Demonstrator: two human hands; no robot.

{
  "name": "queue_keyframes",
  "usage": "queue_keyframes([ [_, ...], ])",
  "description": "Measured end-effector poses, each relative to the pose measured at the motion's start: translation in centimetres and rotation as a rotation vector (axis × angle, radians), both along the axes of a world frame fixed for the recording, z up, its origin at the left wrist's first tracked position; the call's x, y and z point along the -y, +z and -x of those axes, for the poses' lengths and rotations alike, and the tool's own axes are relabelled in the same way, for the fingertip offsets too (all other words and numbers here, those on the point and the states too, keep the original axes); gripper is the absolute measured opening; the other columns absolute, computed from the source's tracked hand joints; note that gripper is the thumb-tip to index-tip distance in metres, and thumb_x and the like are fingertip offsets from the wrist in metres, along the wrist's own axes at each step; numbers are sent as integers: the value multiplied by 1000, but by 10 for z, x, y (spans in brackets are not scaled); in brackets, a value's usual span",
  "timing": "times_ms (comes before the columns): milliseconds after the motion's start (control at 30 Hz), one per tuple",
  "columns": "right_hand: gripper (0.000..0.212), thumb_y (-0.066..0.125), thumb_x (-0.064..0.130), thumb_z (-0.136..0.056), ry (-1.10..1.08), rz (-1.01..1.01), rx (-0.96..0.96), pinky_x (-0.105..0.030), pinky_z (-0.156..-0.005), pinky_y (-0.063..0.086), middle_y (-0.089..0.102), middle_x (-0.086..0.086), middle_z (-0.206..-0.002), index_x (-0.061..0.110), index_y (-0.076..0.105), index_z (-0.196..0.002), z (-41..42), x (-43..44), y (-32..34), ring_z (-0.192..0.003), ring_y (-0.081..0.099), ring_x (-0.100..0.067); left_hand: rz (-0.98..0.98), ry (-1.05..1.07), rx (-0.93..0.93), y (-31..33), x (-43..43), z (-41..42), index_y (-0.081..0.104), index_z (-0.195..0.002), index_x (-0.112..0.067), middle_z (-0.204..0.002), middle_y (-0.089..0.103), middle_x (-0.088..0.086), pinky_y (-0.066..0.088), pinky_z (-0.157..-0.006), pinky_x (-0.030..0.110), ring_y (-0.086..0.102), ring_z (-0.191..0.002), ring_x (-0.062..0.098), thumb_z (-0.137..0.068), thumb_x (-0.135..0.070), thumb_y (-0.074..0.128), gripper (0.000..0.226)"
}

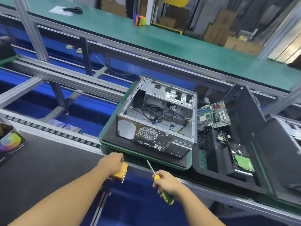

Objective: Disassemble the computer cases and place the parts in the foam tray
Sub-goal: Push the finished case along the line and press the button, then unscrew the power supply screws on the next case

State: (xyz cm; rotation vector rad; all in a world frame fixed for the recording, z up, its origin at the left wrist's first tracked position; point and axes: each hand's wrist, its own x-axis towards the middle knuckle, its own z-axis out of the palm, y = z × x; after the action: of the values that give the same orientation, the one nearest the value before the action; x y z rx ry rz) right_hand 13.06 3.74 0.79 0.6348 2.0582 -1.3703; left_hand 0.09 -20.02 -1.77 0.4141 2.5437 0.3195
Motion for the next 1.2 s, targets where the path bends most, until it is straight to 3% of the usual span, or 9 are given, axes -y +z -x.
queue_keyframes([
  [133, 21, 53, 8, -90, -101, 132, -134, -29, -52, 48, 66, -4, -83, 13, 60, -109, 16, -14, 36, -57, 55, -17, -271, -14, 241, 29, -14, 5, 63, -97, -18, -83, 74, 0, 49, -52, 22, 71, -64, 17, -98, -18, 47, 16],
  [267, 20, 49, 1, -94, -286, 324, -278, -30, -56, 47, 66, -5, -80, 10, 59, -109, 31, -23, 71, -57, 54, -18, -510, 76, 269, 64, -37, 16, 63, -104, -15, -64, 71, 9, 39, -39, 23, 55, -40, 17, -104, -19, 45, 19],
  [400, 29, 38, -6, -96, -474, 453, -398, -34, -62, 46, 65, -8, -81, 6, 57, -115, 37, -33, 94, -62, 54, -22, -702, 145, 284, 102, -65, 20, 65, -108, -16, -61, 65, 5, 40, -40, 23, 53, -44, 13, -103, -14, 48, 18],
  [567, 34, 41, -12, -97, -656, 682, -602, -35, -72, 53, 69, -19, -106, 4, 53, -124, 30, -39, 118, -76, 62, -24, -1030, 215, 435, 135, -106, 4, 64, -109, -5, -97, 75, 14, 58, -80, 39, 73, -85, 24, -100, -6, 55, 13],
  [667, 26, 49, -1, -99, -691, 857, -694, -34, -76, 57, 68, -21, -122, -2, 54, -125, 16, -36, 130, -87, 69, -25, -1113, 298, 492, 147, -135, -13, 64, -113, -5, -99, 76, 14, 54, -78, 35, 72, -87, 24, -103, -17, 52, 20],
  [833, 38, 46, -1, -93, -727, 1018, -677, -36, -66, 56, 70, -19, -118, 1, 55, -130, 6, -40, 147, -73, 64, -25, -1311, 313, 749, 156, -169, -33, 63, -114, -8, -72, 67, 0, 45, -48, 18, 58, -55, 6, -104, -21, 45, 25],
  [967, 39, 39, 2, -93, -752, 985, -671, -33, -57, 49, 69, -21, -107, 2, 60, -125, 4, -56, 154, -65, 61, -24, -1378, 281, 850, 160, -187, -32, 73, -116, -14, -89, 71, 3, 47, -50, 24, 60, -61, 11, -91, -26, 62, 30],
  [1033, 38, 37, 5, -94, -723, 1001, -653, -32, -54, 47, 68, -19, -95, 2, 59, -125, -1, -64, 154, -60, 58, -22, -1379, 277, 923, 160, -197, -33, 76, -111, -17, -84, 68, 5, 46, -47, 27, 56, -56, 14, -80, -27, 70, 33],
  [1200, 40, 33, 8, -96, -597, 900, -592, -31, -52, 49, 70, -24, -104, 0, 56, -128, -6, -84, 145, -56, 53, -23, -1352, 256, 880, 152, -210, -31, 69, -120, -11, -64, 54, -1, 51, -53, 36, 58, -61, 23, -89, -39, 67, 42],
])
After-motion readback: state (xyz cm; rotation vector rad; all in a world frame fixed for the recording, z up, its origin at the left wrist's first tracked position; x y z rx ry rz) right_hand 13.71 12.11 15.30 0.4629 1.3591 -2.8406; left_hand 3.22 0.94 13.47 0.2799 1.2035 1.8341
